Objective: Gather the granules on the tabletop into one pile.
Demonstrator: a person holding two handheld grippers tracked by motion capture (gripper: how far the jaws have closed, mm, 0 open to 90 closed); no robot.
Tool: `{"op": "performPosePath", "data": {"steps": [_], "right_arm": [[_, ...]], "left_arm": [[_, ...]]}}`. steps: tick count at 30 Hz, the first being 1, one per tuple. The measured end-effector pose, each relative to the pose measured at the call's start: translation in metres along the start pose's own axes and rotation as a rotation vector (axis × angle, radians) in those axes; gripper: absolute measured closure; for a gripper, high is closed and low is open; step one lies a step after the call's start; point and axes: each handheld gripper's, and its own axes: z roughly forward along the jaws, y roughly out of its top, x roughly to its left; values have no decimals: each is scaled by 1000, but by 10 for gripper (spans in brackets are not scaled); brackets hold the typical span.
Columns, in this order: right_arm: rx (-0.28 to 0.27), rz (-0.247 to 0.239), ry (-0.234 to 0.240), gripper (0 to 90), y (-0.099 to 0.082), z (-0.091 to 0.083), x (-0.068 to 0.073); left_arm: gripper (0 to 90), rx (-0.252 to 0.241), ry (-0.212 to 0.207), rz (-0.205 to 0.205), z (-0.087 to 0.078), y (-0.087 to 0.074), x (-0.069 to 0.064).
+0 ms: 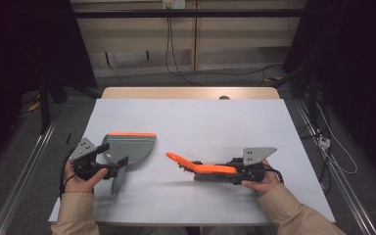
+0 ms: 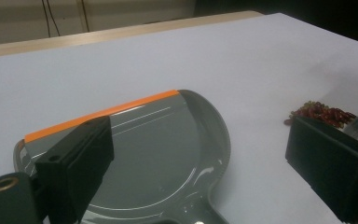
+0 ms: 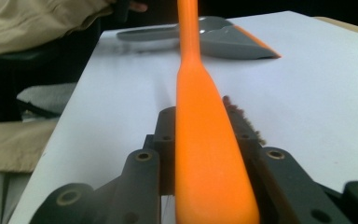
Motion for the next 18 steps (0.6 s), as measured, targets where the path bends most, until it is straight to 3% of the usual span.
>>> {"op": "performPosePath", "data": {"steps": [5,7,8,12,18], "right_arm": [[-82,28,2,715,11,2,-6],[-98,26,-29,715,17,1,-6],[-103,33,-51,715,19,1,-7],[-70,76,-217,714,19,0,-19],[-8,105,-366,713,17,5,-34]], "left_arm": [[76,4,1,1,-1,-1,1],[76,1,2,-2,-1,-1,1],[76,-1,0,-2,-1,-1,1],[75,5,-5,2,-1,-1,0],[75,4,-8,2,-3,-2,-2]]}}
